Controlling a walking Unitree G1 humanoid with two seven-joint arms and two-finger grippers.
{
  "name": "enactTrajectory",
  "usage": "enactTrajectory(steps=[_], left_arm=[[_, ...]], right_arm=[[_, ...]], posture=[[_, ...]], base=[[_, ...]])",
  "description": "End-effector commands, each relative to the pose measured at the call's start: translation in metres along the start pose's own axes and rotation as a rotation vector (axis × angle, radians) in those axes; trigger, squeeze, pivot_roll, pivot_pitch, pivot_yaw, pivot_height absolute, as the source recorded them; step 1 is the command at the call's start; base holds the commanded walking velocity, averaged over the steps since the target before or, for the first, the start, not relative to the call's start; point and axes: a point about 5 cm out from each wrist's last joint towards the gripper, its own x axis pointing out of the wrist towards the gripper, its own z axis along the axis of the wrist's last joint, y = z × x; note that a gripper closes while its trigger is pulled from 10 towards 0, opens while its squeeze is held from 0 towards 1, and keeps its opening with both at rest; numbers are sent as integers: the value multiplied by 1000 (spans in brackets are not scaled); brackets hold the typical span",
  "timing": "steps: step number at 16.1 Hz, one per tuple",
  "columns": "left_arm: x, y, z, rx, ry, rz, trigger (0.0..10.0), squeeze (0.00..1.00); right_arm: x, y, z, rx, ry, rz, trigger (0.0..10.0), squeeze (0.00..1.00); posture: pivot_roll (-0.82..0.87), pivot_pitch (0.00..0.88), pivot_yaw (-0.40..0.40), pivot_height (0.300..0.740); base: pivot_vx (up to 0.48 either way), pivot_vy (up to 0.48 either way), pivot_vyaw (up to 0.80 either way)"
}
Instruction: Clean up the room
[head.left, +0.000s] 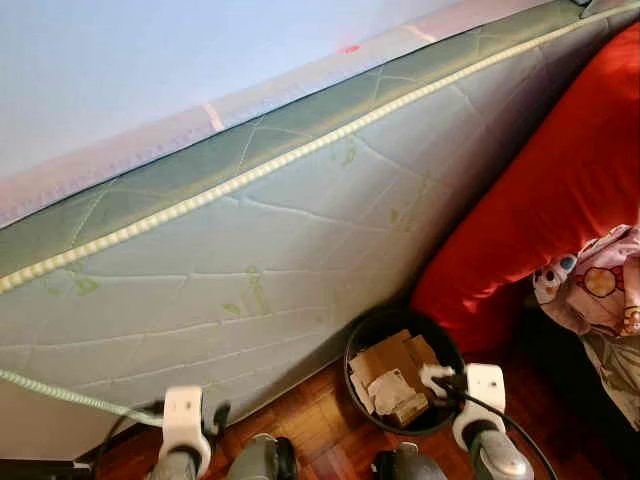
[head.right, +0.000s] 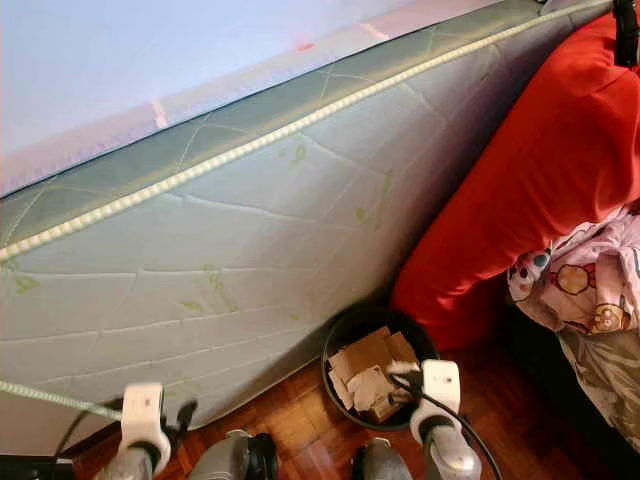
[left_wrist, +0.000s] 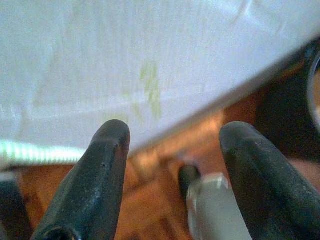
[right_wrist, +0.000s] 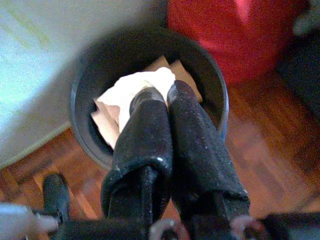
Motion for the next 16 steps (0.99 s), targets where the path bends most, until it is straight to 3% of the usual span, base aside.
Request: enactTrajectory(steps=[1,7,16], left_arm=[[-7,0,-11,-11,16,6,10000,0],[-10,-5,-10,-31,-17,1,10000,0],[-12,-9,-12,-53,-22,-3,10000,0]], right_arm=[[-4,0,-6,14,-3,9,10000,0],[-2,2,8,-2,-104,23,10000,0],[3,7,12,-43,-92,-12,10000,0]], posture=[[2,264,5,675],[3,270,6,675],[1,275,4,666]], base=[[0,0,0],[0,0,0],[0,0,0]])
